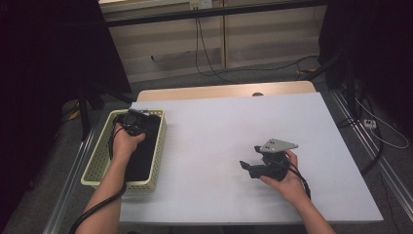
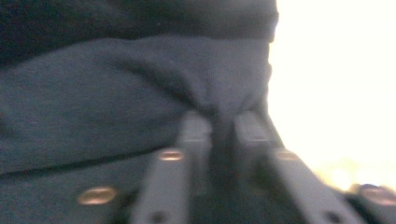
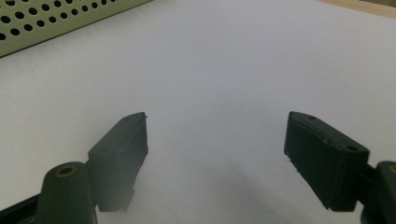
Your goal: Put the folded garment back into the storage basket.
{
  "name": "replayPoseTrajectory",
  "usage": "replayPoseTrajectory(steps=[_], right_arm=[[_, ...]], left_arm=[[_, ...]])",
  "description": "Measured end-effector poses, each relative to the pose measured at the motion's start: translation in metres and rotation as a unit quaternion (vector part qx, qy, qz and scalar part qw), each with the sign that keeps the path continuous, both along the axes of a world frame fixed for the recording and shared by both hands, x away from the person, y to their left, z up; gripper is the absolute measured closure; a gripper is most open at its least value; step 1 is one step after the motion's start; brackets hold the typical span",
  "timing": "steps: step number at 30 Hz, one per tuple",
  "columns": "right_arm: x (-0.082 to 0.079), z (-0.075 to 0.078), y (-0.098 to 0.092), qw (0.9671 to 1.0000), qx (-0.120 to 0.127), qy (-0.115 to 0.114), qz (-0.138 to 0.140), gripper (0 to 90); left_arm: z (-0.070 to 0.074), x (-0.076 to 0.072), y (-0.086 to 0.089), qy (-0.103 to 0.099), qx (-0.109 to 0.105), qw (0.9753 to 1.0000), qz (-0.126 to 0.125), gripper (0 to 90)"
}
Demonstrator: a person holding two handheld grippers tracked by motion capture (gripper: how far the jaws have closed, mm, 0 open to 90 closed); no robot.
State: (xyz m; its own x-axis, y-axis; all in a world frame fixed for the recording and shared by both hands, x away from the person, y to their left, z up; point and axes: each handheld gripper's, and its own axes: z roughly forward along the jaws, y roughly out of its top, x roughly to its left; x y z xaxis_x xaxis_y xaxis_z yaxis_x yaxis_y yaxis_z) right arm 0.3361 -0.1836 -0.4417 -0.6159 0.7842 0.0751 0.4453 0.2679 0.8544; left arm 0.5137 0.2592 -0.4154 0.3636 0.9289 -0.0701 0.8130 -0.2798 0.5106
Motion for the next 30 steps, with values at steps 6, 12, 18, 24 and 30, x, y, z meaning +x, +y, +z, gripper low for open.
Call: replayPoseTrajectory(steps=[6, 12, 18, 24, 30], right_arm=[[0.0, 0.002, -0.003, 1.0, 0.004, -0.003, -0.004, 21.6], [0.0, 0.002, -0.003, 1.0, 0.006, -0.002, -0.004, 21.6], [0.001, 0.0, -0.003, 1.0, 0.007, 0.003, -0.003, 21.5], [0.001, 0.0, -0.002, 1.0, 0.007, 0.005, 0.001, 21.5], [0.002, -0.001, -0.002, 1.0, 0.008, 0.005, 0.0, 21.6]], left_arm=[[0.029, 0.006, -0.002, -0.013, 0.018, 0.9997, -0.001, 83.5], [0.049, 0.024, -0.013, -0.035, 0.038, 0.9986, -0.01, 83.5], [0.026, 0.033, -0.022, -0.034, 0.039, 0.9982, -0.029, 80.7], [0.018, 0.037, -0.026, -0.027, 0.039, 0.998, -0.041, 75.9], [0.027, 0.035, -0.025, -0.024, 0.027, 0.9986, -0.038, 65.6]])
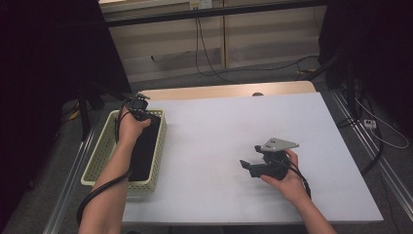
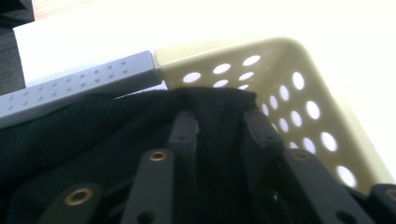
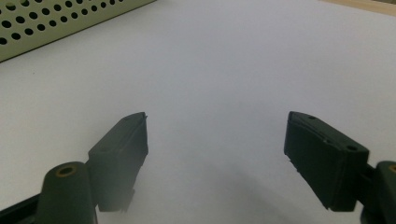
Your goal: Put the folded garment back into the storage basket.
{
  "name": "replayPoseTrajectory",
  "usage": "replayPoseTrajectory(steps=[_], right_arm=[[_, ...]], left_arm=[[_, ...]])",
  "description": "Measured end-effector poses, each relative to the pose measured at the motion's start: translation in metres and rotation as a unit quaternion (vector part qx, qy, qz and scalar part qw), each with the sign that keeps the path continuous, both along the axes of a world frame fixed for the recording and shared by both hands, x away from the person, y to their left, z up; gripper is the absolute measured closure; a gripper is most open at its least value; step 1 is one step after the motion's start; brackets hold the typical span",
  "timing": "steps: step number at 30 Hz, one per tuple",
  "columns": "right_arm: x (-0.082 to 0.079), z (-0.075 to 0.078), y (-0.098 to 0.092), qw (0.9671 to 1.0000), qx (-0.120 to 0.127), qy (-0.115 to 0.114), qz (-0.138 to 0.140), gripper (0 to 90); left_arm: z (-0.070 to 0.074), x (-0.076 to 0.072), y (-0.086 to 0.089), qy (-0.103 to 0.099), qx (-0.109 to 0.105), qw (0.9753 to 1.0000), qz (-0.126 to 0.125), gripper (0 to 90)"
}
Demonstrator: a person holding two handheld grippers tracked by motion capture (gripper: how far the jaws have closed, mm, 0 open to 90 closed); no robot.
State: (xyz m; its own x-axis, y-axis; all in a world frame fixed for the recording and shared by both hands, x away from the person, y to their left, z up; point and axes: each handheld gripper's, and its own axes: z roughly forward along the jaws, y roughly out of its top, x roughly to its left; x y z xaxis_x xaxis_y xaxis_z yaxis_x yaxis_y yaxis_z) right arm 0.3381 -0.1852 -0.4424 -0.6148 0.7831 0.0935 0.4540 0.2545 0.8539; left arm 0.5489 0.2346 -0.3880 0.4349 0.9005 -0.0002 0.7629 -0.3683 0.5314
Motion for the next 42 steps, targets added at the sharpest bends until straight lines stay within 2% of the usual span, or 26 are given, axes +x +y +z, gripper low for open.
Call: replayPoseTrajectory(steps=[5, 6, 9, 13, 19, 22, 32, 35, 38, 40, 42], right_arm=[[0.0, 0.0, 0.001, 1.0, -0.001, 0.0, 0.001, 21.6], [-0.001, 0.0, 0.001, 1.0, 0.0, 0.0, 0.002, 21.6], [-0.001, 0.001, 0.0, 1.0, 0.0, -0.002, 0.001, 21.6], [-0.001, 0.001, 0.0, 1.0, -0.002, -0.001, 0.0, 21.6], [-0.002, 0.001, 0.001, 1.0, -0.002, -0.003, 0.002, 21.6], [-0.002, 0.001, 0.001, 1.0, -0.003, -0.003, 0.002, 21.6], [-0.002, 0.0, 0.003, 1.0, -0.006, -0.002, 0.003, 21.6], [-0.002, 0.0, 0.003, 1.0, -0.006, -0.003, 0.002, 21.6], [-0.002, 0.001, 0.003, 1.0, -0.006, -0.003, 0.002, 21.6], [-0.003, 0.001, 0.004, 1.0, -0.006, -0.005, 0.002, 21.7], [-0.003, 0.002, 0.004, 1.0, -0.005, -0.005, 0.002, 21.7]], left_arm=[[0.005, -0.003, 0.004, -0.002, -0.013, 0.9999, 0.005, 59.2], [0.005, -0.004, 0.004, -0.002, -0.01, 0.9999, 0.005, 57.4], [0.006, -0.005, 0.006, 0.005, -0.022, 0.9997, 0.012, 53.4], [0.007, -0.007, 0.01, 0.005, -0.025, 0.9995, 0.016, 44.2], [0.01, -0.011, 0.018, 0.005, -0.023, 0.9995, 0.022, 37.1], [0.011, -0.014, 0.022, -0.001, -0.027, 0.9994, 0.023, 35.2], [0.006, -0.025, 0.038, 0.003, -0.035, 0.9987, 0.036, 32.4], [0.006, -0.03, 0.041, 0.0, -0.036, 0.9988, 0.035, 32.5], [0.004, -0.037, 0.046, -0.003, -0.041, 0.9986, 0.035, 38.9], [0.0, -0.041, 0.05, 0.011, -0.045, 0.9982, 0.037, 49.6], [-0.007, -0.042, 0.052, 0.014, -0.048, 0.9978, 0.044, 61.7]])
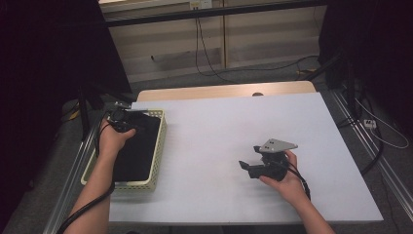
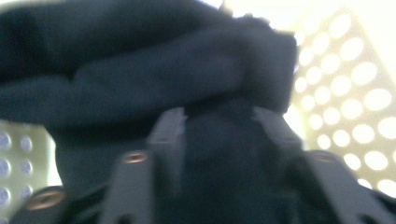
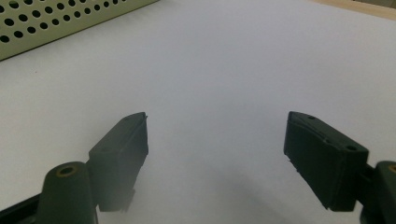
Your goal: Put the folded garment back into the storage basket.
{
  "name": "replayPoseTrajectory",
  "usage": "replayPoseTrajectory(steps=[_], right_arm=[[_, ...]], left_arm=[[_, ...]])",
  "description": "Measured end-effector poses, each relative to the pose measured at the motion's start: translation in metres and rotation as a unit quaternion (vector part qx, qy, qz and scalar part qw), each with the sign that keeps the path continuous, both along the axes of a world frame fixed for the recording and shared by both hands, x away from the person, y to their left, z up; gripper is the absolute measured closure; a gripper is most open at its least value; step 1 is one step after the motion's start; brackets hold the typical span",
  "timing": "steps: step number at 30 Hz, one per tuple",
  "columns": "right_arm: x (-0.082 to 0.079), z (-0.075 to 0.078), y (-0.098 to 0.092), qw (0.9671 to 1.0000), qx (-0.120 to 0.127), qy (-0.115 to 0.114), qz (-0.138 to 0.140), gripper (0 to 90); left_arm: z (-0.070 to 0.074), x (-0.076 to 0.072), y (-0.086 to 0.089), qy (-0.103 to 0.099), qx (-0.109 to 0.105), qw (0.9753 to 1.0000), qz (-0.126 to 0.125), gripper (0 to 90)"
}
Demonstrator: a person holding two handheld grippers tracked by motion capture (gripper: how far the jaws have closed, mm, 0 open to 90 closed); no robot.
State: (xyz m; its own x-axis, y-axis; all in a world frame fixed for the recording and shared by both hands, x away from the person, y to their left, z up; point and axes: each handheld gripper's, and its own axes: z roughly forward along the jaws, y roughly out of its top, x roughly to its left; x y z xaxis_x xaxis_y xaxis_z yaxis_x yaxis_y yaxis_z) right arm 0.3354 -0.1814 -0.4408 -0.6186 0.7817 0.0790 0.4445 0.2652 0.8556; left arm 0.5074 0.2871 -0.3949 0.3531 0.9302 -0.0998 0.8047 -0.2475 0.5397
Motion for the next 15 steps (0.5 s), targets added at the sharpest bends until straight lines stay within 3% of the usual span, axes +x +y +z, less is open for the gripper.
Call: replayPoseTrajectory(steps=[1, 4, 9, 12, 15], right_arm=[[0.0, 0.0, 0.0, 1.0, 0.0, 0.001, 0.0, 21.8], [0.0, 0.0, 0.001, 1.0, -0.001, 0.001, 0.001, 21.8], [0.001, -0.002, 0.0, 1.0, -0.002, 0.004, -0.001, 21.8], [0.002, -0.002, -0.001, 1.0, -0.004, 0.005, -0.002, 21.8], [0.002, -0.002, -0.002, 1.0, -0.003, 0.005, -0.003, 21.7]], left_arm=[[-0.004, 0.0, 0.0, 0.003, -0.006, 1.0, 0.003, 68.1], [-0.015, 0.005, -0.002, -0.005, 0.0, 1.0, -0.001, 74.6], [-0.032, 0.018, -0.01, -0.031, 0.006, 0.9995, -0.007, 74.8], [-0.036, 0.018, -0.012, -0.029, 0.004, 0.9996, -0.001, 77.1], [-0.032, 0.014, -0.009, 0.003, -0.01, 0.9999, -0.002, 88.5]])
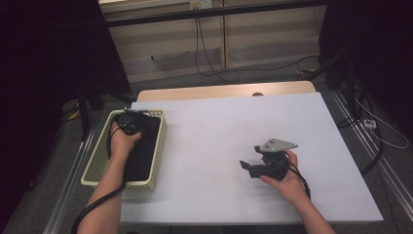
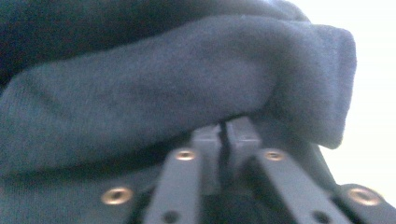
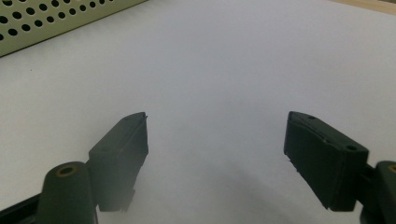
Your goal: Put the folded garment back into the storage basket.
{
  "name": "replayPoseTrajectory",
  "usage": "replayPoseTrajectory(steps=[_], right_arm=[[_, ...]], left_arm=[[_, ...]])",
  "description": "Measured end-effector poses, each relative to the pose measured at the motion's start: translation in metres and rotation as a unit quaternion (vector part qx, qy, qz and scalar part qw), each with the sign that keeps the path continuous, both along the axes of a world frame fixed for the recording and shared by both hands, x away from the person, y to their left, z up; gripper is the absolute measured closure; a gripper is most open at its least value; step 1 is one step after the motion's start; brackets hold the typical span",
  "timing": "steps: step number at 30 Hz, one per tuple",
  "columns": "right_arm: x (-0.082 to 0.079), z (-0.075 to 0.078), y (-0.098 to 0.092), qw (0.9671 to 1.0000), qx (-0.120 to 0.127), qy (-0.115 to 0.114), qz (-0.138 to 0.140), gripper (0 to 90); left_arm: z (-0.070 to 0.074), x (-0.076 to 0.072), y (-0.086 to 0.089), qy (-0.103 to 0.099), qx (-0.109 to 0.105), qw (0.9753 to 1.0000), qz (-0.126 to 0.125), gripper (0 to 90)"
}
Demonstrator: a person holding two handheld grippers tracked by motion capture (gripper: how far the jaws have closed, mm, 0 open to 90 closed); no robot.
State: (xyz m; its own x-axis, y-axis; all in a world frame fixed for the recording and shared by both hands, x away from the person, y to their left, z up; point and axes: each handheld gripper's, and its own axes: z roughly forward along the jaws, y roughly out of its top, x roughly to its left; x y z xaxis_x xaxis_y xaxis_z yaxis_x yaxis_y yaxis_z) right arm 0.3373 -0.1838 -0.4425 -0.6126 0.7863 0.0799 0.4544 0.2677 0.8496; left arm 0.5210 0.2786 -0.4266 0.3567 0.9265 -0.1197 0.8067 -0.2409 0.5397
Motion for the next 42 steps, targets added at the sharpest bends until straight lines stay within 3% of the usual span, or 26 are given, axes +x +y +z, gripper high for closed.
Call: replayPoseTrajectory(steps=[4, 6, 9, 11, 15, 23, 31, 35, 42], right_arm=[[0.0, 0.0, 0.0, 1.0, -0.001, 0.002, 0.001, 21.7], [-0.001, 0.0, 0.001, 1.0, -0.003, 0.001, 0.003, 21.7], [-0.002, 0.0, 0.003, 1.0, -0.004, -0.001, 0.005, 21.7], [-0.002, 0.0, 0.002, 1.0, -0.003, 0.0, 0.004, 21.7], [-0.001, 0.0, 0.0, 1.0, -0.001, -0.001, 0.001, 21.7], [-0.002, 0.001, -0.002, 1.0, -0.001, 0.0, 0.0, 21.7], [-0.001, 0.0, -0.002, 1.0, -0.001, 0.002, 0.001, 21.7], [-0.001, 0.0, -0.002, 1.0, 0.001, 0.001, 0.001, 21.7], [0.0, 0.0, -0.002, 1.0, 0.001, 0.001, 0.001, 21.6]], left_arm=[[-0.001, -0.012, 0.001, 0.033, -0.014, 0.9993, -0.011, 90.0], [-0.002, -0.015, 0.002, 0.033, -0.013, 0.9993, -0.014, 90.0], [0.001, -0.012, 0.002, 0.037, -0.018, 0.9992, 0.0, 89.9], [0.005, -0.009, -0.002, 0.026, -0.01, 0.9996, 0.002, 89.0], [0.022, 0.0, -0.007, 0.004, -0.021, 0.9997, 0.01, 82.6], [0.044, 0.013, -0.015, -0.039, -0.008, 0.999, 0.02, 76.8], [0.031, 0.021, -0.024, -0.025, 0.013, 0.9996, 0.005, 75.4], [0.035, 0.028, -0.026, -0.04, 0.018, 0.999, 0.008, 70.5], [0.037, 0.037, -0.033, -0.03, 0.03, 0.9991, 0.003, 66.9]])
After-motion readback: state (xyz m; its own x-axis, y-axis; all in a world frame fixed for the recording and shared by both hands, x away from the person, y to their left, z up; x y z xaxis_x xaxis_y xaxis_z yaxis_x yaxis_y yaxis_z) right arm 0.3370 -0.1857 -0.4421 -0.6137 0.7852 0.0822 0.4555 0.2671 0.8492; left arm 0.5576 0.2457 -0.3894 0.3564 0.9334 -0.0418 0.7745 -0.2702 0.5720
